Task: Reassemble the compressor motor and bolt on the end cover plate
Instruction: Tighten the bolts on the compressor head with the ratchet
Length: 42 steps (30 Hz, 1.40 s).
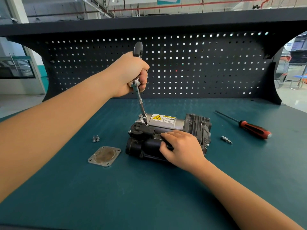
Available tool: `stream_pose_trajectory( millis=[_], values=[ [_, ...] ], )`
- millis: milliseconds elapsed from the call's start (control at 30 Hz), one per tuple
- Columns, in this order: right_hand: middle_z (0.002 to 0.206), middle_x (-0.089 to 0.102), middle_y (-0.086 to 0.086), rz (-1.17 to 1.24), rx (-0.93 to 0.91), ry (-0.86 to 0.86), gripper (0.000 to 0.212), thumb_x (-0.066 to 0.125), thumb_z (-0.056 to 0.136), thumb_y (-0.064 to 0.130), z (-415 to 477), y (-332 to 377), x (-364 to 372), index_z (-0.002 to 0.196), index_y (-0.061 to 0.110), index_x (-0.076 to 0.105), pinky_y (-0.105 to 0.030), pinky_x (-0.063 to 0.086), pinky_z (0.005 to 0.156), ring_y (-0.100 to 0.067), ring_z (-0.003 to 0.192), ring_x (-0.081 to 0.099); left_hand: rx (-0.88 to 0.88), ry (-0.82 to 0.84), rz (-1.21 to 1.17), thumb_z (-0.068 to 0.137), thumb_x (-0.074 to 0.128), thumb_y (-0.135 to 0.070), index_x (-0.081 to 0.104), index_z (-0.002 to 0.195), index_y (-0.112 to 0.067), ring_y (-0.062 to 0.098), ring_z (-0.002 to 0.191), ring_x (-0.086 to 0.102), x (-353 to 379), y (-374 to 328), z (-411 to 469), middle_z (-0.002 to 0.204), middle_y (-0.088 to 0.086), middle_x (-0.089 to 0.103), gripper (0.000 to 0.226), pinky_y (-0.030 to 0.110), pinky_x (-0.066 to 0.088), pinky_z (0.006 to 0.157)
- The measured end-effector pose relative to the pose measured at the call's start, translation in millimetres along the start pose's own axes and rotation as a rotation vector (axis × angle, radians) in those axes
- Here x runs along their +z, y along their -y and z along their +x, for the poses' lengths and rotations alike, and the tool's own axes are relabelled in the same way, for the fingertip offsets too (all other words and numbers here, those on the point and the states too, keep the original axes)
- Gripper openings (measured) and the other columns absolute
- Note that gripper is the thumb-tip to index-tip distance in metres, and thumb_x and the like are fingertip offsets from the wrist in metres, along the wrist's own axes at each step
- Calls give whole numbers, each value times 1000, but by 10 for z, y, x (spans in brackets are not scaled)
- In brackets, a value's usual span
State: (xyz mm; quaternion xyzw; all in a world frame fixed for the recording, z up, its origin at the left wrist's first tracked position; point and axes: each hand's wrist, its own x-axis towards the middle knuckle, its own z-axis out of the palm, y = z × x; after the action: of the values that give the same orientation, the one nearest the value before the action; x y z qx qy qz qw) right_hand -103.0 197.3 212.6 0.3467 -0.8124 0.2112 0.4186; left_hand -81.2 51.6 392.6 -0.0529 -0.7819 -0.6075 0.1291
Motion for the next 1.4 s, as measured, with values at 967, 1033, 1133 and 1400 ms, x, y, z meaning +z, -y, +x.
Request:
stream_pose_trajectory(
  millis=[967,1033,1133,1400],
  values=[
    [66,71,-9,38,-11,40,17,61,67,9,5,-5,-7,73,-1,73,-31,55,50,-27,57,66,30,506,378,93,36,-3,33,137,-43,5,30,27,40,-125,173,42,-9,29,60,17,32,36],
    [67,71,-8,36,-13,36,17,62,67,10,4,-8,-11,74,-1,73,-30,55,51,-26,58,66,24,493,259,95,39,-6,42,131,-40,4,30,27,-9,-78,153,43,-10,28,49,16,31,35],
    [68,71,-7,33,-10,25,16,62,66,10,6,-7,-11,73,0,73,-28,55,52,-25,59,67,8,351,56,98,41,-13,50,97,-31,1,30,29,-68,12,89,42,-12,31,21,15,32,36],
    [67,71,-7,34,17,24,15,62,66,10,1,3,-21,71,1,73,-30,55,49,-25,58,67,-72,-189,-634,98,40,-7,45,67,-6,8,37,55,-33,136,-73,38,-2,49,32,16,45,40]
  ],
)
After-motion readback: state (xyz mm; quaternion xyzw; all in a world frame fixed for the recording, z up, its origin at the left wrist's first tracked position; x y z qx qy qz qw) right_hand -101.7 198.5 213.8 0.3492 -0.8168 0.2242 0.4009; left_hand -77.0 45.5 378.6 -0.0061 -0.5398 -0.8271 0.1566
